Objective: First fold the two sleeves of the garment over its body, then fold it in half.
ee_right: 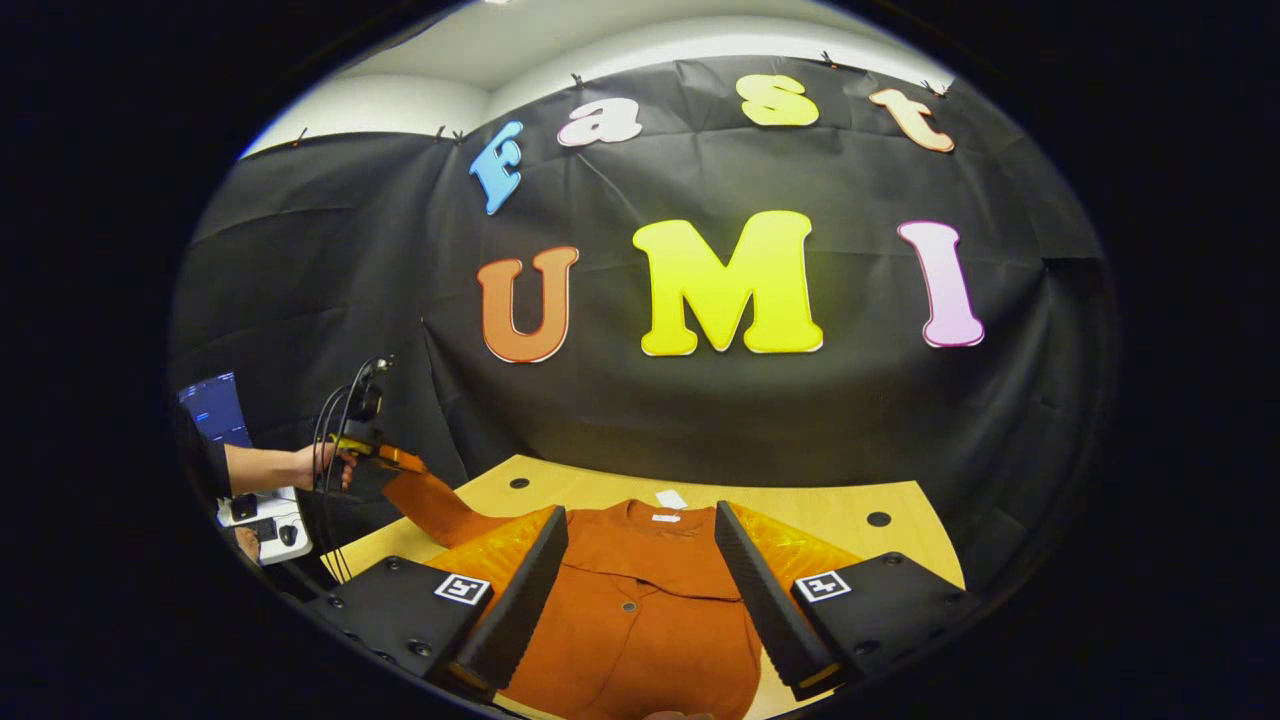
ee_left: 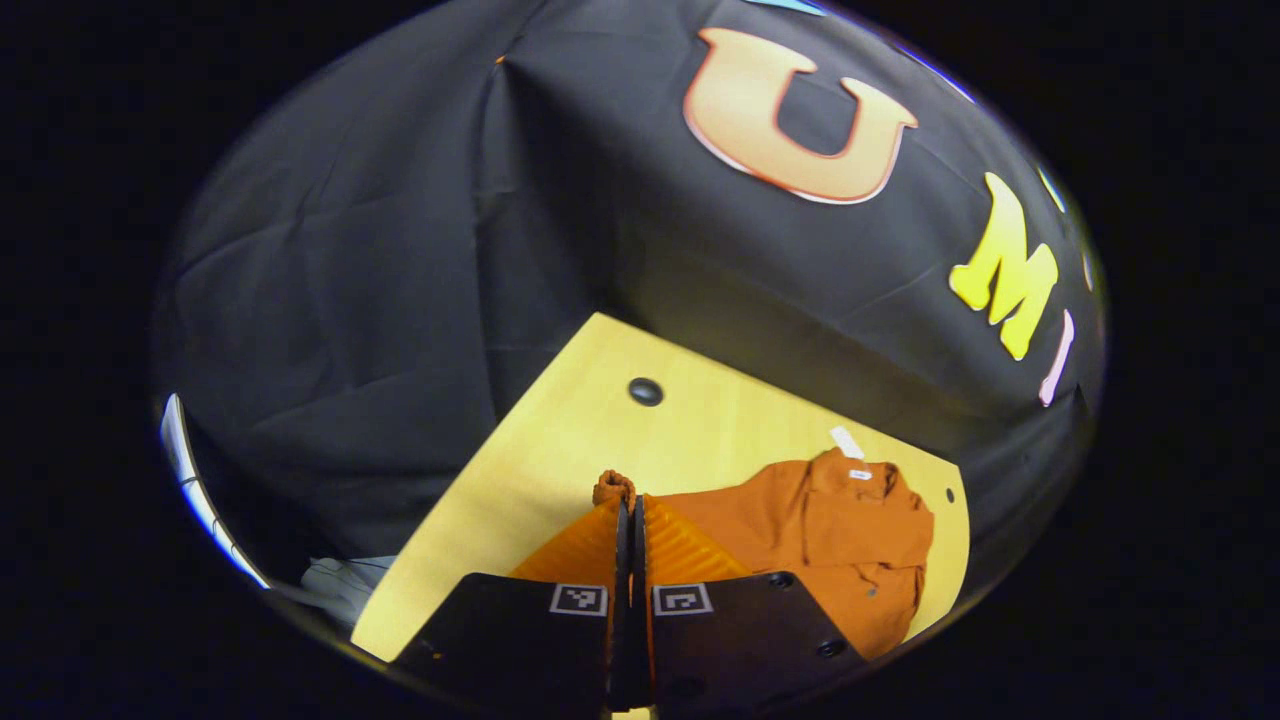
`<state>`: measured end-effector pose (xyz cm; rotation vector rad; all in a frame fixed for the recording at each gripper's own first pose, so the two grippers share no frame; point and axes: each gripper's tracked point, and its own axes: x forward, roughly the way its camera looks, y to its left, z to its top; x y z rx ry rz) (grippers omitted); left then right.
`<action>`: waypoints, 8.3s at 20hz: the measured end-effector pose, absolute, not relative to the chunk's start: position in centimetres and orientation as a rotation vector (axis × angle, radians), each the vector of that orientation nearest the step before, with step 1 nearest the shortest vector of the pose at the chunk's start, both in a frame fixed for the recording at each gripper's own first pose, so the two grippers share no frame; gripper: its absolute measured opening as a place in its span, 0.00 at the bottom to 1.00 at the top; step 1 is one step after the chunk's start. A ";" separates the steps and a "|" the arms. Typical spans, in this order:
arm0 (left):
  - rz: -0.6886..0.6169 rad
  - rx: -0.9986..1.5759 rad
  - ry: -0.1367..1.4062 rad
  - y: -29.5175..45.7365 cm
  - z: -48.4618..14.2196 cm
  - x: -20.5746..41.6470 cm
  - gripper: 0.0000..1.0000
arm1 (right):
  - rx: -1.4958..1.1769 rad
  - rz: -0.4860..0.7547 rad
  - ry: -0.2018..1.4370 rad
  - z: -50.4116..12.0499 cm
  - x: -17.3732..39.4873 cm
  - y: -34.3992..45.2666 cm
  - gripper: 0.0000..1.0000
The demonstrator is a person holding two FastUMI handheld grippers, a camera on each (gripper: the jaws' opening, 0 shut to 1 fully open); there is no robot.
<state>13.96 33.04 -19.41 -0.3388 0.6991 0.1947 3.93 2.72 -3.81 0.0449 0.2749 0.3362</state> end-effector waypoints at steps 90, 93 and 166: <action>-0.094 -0.347 0.992 7.5 -31.9 -15.7 0.99 | 0.131 0.009 0.993 -31.5 -13.8 -14.0 0.96; -0.109 -0.356 1.052 8.3 -33.2 -15.9 0.99 | 0.116 0.021 1.051 -33.6 -14.8 -13.9 0.96; -0.028 -0.619 1.166 10.7 -30.3 24.7 0.07 | 0.374 0.168 1.038 -38.7 43.5 -7.5 0.01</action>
